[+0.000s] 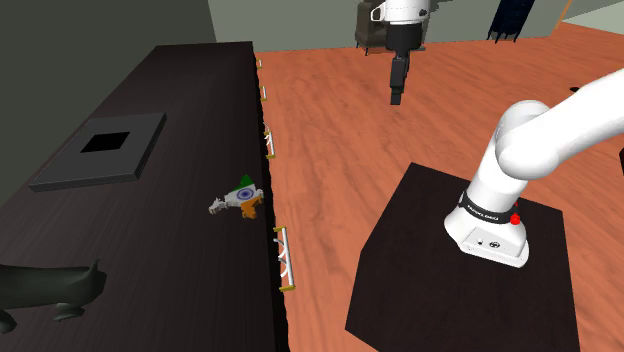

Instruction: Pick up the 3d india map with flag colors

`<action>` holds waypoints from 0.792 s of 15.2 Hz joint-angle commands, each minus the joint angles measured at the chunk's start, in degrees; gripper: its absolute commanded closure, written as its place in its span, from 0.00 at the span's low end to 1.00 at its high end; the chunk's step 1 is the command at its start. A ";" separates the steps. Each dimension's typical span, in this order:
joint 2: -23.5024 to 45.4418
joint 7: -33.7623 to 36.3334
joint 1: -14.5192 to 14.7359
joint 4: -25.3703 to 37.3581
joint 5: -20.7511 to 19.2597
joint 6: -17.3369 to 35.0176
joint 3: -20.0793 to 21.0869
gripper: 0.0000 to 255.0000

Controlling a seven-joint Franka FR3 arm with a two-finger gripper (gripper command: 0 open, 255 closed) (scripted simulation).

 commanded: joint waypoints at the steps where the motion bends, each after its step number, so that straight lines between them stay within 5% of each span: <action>1: 0.00 0.00 0.00 0.00 0.00 0.00 0.00 0.00; 12: 21.83 -8.42 4.64 7.16 -0.36 17.66 4.02 0.00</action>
